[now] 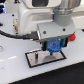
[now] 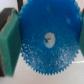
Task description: Insert the blue gear onto the right peg, followed by the red gear
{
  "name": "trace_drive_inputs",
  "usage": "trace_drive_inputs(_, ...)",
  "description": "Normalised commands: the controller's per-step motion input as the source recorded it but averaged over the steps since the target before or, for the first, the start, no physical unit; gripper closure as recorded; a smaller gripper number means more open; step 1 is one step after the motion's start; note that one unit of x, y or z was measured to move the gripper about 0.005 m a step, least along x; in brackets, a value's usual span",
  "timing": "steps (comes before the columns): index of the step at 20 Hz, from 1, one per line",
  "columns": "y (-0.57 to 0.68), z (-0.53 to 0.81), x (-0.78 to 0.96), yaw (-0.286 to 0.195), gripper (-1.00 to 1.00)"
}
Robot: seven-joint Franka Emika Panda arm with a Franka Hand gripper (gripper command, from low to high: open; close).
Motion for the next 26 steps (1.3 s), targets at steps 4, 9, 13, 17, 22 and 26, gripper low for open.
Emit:
trace_drive_inputs(4, -0.12, -0.06, 0.24, 0.000, 1.00)
trace_drive_inputs(9, -0.11, 0.20, 0.11, 0.000, 1.00)
trace_drive_inputs(13, -0.12, 0.58, 0.17, 0.000, 1.00)
trace_drive_inputs(17, -0.06, -0.10, 0.16, 0.000, 1.00)
trace_drive_inputs(22, -0.01, -0.11, 0.23, 0.000, 1.00)
trace_drive_inputs(26, -0.05, -0.18, 0.20, 0.000, 1.00)
